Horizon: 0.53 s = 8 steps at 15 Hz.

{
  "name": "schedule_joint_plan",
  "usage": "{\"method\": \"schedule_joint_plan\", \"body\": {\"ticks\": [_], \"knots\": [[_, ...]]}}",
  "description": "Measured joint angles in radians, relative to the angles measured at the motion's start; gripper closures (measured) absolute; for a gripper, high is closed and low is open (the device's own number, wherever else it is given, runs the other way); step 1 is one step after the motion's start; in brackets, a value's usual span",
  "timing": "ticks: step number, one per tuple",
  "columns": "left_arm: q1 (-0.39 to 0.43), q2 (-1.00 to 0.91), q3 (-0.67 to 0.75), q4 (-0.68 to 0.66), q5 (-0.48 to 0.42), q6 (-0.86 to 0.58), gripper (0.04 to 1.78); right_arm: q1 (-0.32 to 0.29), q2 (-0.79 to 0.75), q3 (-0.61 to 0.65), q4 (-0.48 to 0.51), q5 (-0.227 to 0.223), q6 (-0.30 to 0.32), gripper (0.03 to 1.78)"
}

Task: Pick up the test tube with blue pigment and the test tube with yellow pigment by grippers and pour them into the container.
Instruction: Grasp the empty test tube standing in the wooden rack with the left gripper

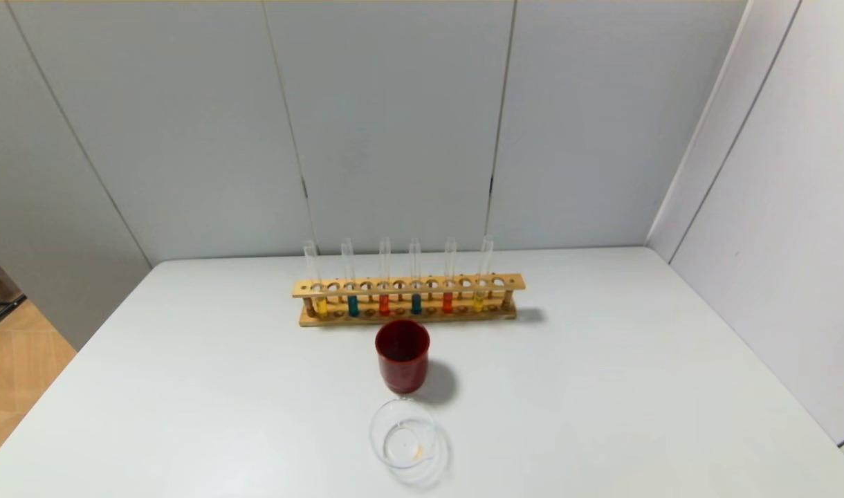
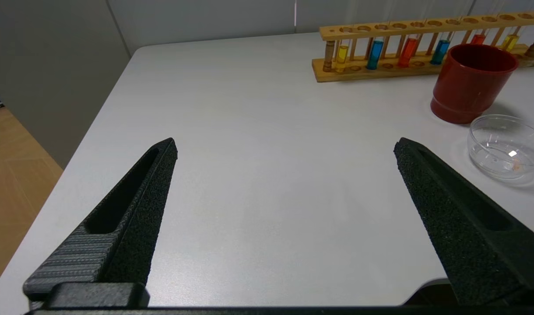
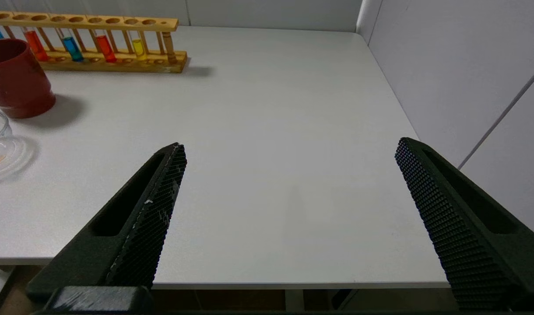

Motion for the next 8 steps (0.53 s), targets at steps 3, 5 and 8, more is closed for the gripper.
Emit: {"method": "schedule_joint_plan", "body": {"ticks": [3, 5, 8], "knots": [[0.000, 0.000, 0.000, 0.000, 0.000, 0.000, 0.07, 0.000, 0.000, 0.001, 0.000, 0.000, 0.000, 0.07], [0.000, 0.000, 0.000, 0.000, -0.002, 0.004, 0.07, 0.000, 0.000, 0.001, 0.000, 0.000, 0.000, 0.07], [0.000, 0.000, 0.000, 0.000, -0.003, 0.021, 0.07, 0.000, 0.000, 0.001, 0.000, 0.000, 0.000, 0.07]]}}
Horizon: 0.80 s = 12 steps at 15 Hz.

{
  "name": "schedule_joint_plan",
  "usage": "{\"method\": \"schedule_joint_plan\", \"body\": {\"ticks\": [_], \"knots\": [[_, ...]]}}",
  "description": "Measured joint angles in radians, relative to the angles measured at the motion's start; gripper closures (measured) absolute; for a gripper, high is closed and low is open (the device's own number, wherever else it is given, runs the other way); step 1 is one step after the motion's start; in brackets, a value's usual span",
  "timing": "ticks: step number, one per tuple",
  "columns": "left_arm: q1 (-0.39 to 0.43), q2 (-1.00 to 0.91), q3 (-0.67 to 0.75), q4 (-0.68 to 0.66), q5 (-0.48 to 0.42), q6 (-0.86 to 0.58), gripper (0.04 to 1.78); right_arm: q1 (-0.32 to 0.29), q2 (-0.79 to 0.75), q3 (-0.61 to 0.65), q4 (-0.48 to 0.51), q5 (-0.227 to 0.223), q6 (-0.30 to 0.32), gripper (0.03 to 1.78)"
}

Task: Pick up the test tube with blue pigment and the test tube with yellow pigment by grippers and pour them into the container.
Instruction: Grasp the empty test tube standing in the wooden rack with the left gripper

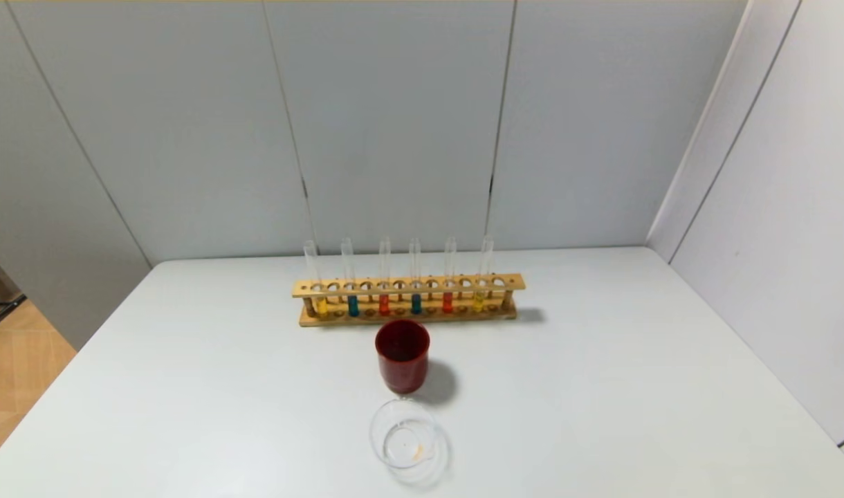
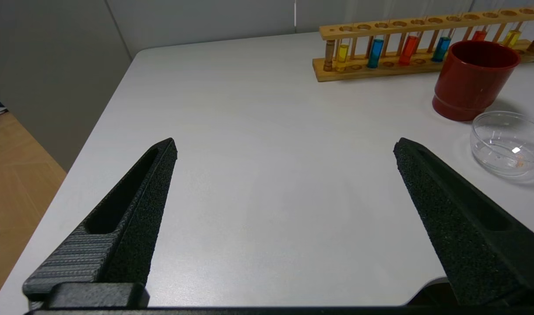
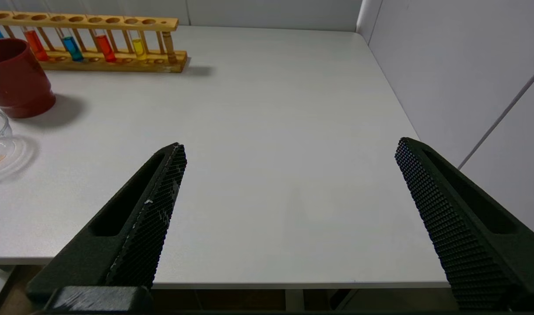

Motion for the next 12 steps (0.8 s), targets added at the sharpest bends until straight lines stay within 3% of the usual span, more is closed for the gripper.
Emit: {"method": "schedule_joint_plan", "body": {"ticks": [8, 12], "knots": [[-0.003, 0.000, -0.002, -0.030, -0.006, 0.007, 0.07, 0.000, 0.000, 0.000, 0.000, 0.000, 0.000, 0.07], [-0.003, 0.003, -0.165, 0.043, -0.071, -0.016, 0.07, 0.000, 0.000, 0.000, 0.000, 0.000, 0.000, 0.07]]}}
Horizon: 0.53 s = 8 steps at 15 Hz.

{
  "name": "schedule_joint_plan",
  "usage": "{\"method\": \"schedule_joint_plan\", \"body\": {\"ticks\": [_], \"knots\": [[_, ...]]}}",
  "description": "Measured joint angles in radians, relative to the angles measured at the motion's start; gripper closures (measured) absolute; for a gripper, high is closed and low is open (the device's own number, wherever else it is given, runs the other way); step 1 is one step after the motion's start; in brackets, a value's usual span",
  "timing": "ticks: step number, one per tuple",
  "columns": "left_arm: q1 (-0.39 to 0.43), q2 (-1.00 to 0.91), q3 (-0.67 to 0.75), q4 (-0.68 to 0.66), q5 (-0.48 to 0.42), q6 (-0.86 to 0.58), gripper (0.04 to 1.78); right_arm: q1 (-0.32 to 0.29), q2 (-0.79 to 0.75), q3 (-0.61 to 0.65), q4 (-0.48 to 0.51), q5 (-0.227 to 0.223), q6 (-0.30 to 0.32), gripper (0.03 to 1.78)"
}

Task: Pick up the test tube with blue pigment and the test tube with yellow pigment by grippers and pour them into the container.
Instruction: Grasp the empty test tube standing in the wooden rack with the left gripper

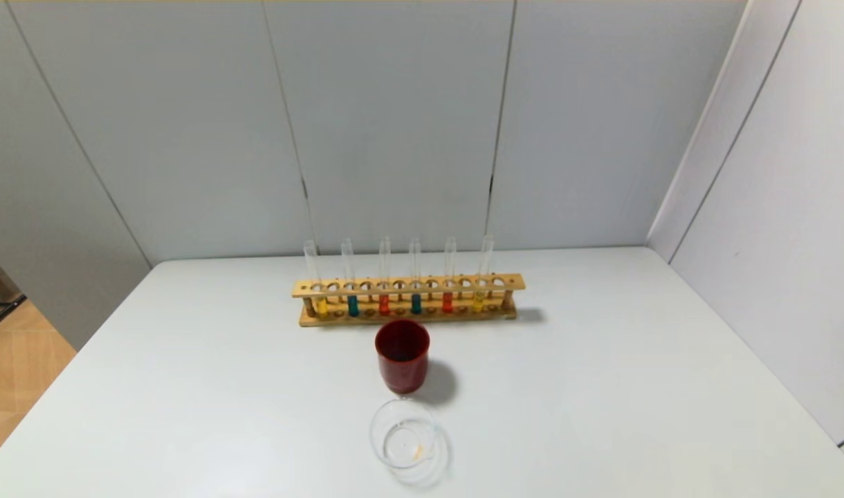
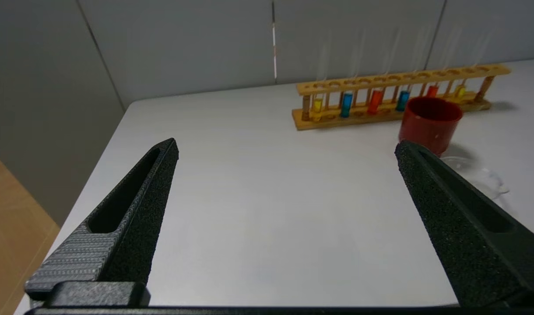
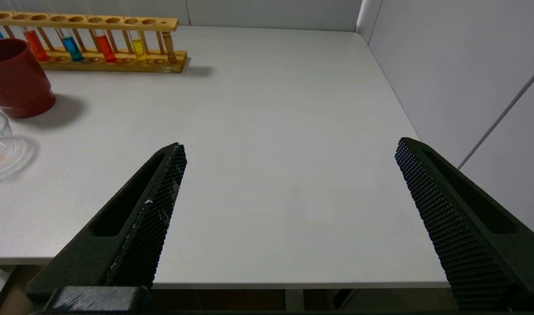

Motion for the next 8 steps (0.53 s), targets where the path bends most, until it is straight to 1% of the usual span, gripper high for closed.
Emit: {"method": "schedule_joint_plan", "body": {"ticks": [3, 5, 8], "knots": [[0.000, 0.055, -0.214, 0.142, -0.081, -0.006, 0.07, 0.000, 0.000, 0.000, 0.000, 0.000, 0.000, 0.07], [-0.001, 0.148, -0.340, 0.167, -0.114, -0.008, 0.07, 0.000, 0.000, 0.000, 0.000, 0.000, 0.000, 0.07], [-0.002, 0.330, -0.513, 0.170, -0.123, -0.009, 0.07, 0.000, 0.000, 0.000, 0.000, 0.000, 0.000, 0.07]]}}
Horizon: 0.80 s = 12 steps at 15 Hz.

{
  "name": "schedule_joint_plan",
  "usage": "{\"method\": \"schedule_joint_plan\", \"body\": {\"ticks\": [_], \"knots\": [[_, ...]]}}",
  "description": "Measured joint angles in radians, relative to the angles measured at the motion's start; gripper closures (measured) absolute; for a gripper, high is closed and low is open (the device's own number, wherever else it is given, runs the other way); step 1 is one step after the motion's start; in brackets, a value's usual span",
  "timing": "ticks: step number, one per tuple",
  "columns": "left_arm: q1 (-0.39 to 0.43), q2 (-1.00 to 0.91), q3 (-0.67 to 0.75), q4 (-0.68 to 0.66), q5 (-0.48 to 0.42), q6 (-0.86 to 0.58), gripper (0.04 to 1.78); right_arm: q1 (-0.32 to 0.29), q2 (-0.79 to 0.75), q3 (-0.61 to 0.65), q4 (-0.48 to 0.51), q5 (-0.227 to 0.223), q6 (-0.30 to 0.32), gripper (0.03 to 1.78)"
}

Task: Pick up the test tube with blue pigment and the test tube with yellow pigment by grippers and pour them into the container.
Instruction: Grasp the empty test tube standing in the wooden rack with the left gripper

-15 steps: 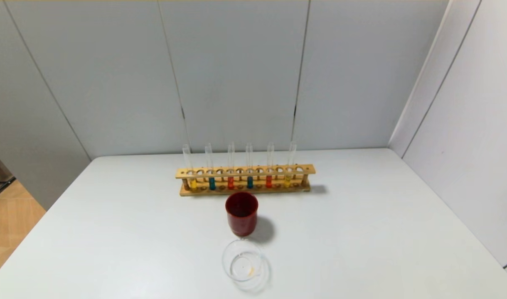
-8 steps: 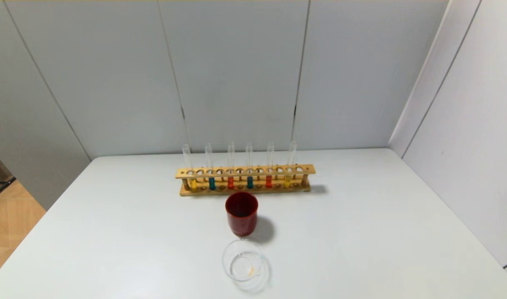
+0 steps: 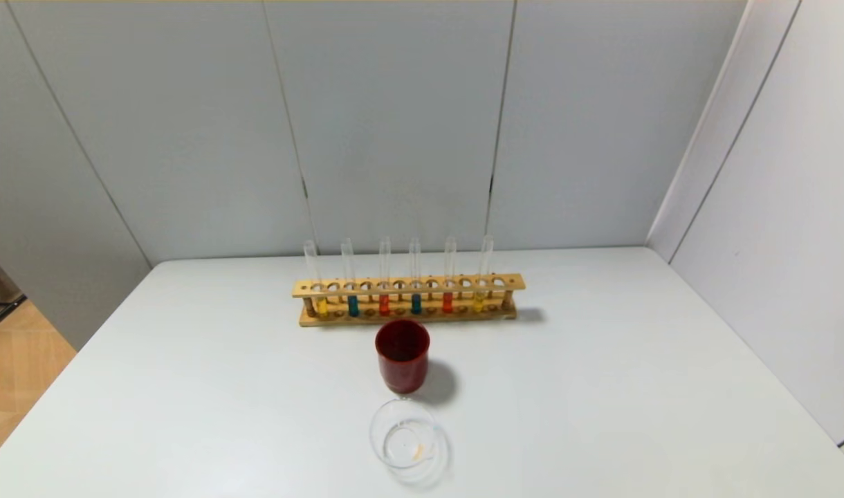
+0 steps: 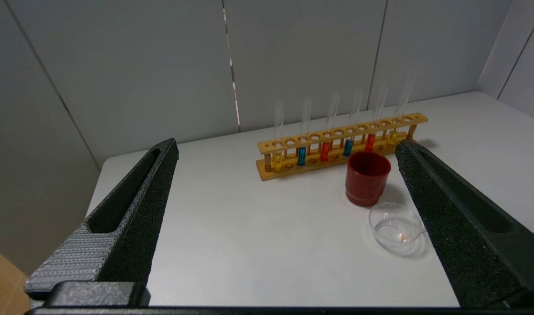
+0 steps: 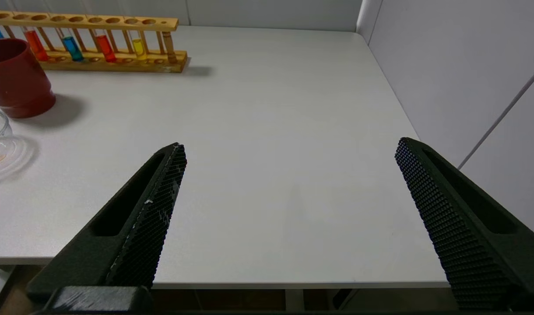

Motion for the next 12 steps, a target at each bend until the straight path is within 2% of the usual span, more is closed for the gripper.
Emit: {"method": "schedule_joint_plan", "body": {"ticks": [5, 12], "knots": [[-0.001, 0.342, -0.177, -0.121, -0.001, -0.006, 0.07, 0.000, 0.000, 0.000, 0.000, 0.000, 0.000, 0.07], [0.001, 0.680, -0.187, -0.376, 0.003, -0.122, 0.07, 0.000, 0.000, 0.000, 0.000, 0.000, 0.000, 0.07]]}}
